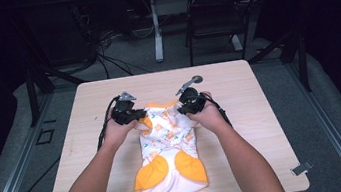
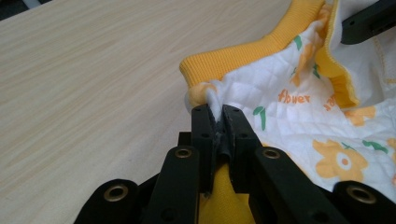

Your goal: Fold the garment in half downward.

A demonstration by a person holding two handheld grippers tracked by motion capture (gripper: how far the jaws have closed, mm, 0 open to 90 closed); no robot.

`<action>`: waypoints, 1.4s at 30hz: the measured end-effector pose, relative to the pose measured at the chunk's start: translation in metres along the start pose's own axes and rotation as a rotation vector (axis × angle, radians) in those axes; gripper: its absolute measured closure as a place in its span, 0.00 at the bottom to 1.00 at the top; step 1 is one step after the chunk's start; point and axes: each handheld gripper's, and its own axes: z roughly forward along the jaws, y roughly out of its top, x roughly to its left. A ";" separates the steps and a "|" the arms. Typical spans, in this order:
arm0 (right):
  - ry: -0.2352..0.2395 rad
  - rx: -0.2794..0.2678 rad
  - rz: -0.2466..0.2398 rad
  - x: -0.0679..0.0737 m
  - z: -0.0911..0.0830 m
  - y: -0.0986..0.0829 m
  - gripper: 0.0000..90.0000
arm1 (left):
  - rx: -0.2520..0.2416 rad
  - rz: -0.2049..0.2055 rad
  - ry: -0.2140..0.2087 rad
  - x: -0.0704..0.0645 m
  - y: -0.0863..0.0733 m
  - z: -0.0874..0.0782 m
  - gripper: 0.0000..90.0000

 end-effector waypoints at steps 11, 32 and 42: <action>-0.045 -0.037 -0.047 0.005 -0.018 0.018 0.92 | -0.053 0.011 0.018 0.003 0.014 -0.020 0.94; -0.087 -0.111 -0.178 0.029 -0.041 0.013 0.92 | -0.117 0.094 -0.012 -0.011 0.010 -0.048 0.94; -0.058 -0.113 -0.200 0.037 -0.044 0.002 0.92 | -0.107 0.106 -0.036 -0.018 -0.002 -0.052 0.94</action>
